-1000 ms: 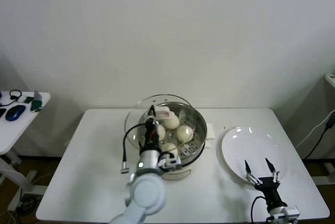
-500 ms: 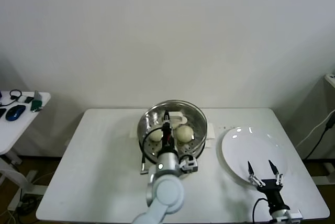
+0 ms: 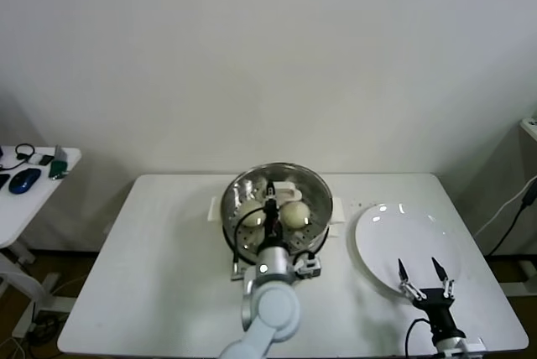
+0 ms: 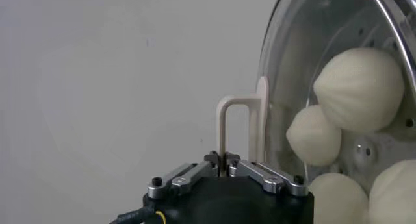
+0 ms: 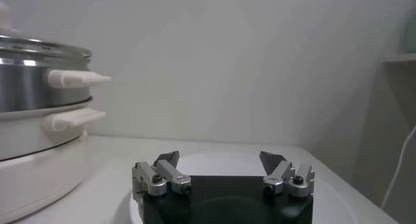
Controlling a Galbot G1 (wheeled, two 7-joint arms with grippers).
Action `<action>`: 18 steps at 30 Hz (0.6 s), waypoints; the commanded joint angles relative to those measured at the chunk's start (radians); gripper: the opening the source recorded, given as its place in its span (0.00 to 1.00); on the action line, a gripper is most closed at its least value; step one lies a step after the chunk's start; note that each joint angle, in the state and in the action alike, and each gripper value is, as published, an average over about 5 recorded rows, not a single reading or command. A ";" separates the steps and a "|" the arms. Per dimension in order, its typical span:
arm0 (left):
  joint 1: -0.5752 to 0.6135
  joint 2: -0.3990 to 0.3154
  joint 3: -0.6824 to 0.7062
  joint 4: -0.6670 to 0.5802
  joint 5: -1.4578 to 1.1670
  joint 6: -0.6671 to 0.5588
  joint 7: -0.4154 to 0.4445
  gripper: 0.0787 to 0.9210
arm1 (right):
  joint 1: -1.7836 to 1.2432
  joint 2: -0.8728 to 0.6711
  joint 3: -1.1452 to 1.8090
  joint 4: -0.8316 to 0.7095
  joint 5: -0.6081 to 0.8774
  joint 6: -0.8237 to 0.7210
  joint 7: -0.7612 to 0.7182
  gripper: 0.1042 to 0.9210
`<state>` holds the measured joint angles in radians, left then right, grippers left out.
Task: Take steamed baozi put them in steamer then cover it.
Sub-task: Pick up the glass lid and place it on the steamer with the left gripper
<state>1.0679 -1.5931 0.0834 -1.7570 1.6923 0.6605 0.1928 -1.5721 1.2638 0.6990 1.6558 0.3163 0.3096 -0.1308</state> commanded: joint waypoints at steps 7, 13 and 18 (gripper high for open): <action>0.009 0.003 -0.011 0.029 0.003 -0.004 -0.028 0.07 | -0.003 0.005 -0.002 0.000 -0.001 0.007 -0.003 0.88; 0.010 -0.001 -0.013 0.039 0.004 -0.008 -0.049 0.07 | -0.008 0.007 -0.001 0.007 -0.002 0.007 -0.003 0.88; 0.006 0.015 0.002 0.005 -0.031 0.001 -0.026 0.07 | -0.011 0.004 0.000 0.012 -0.002 0.002 -0.007 0.88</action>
<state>1.0752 -1.5924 0.0741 -1.7302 1.6941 0.6540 0.1584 -1.5833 1.2692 0.6984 1.6645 0.3145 0.3151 -0.1360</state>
